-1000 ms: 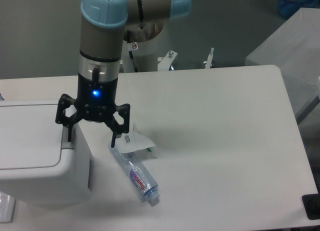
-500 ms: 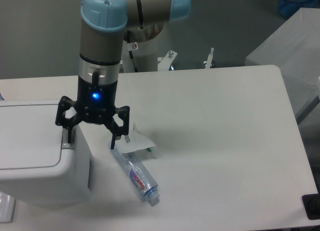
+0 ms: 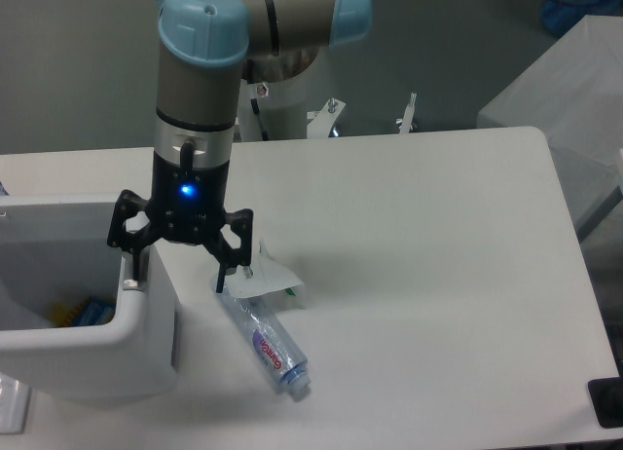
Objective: Open the trash can
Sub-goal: 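Press the lid edge with the gripper so the lid flips open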
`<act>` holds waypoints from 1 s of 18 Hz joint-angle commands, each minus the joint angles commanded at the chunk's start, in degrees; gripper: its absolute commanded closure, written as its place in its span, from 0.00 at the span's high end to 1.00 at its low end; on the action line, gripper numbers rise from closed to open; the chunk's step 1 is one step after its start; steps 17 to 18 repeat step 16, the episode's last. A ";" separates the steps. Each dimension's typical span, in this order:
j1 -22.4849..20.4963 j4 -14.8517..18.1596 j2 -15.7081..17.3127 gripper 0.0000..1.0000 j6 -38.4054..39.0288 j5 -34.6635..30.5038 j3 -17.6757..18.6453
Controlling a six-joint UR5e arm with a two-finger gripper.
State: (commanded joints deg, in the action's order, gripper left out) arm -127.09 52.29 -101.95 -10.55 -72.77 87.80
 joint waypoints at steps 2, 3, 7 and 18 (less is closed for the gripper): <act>-0.09 -0.09 0.17 1.00 -0.52 0.00 -0.70; -0.09 -0.09 0.26 1.00 -0.70 0.00 -1.49; -1.66 -0.70 -0.09 1.00 -1.23 -0.35 -6.49; -5.97 6.67 0.62 1.00 -26.27 -12.39 -6.42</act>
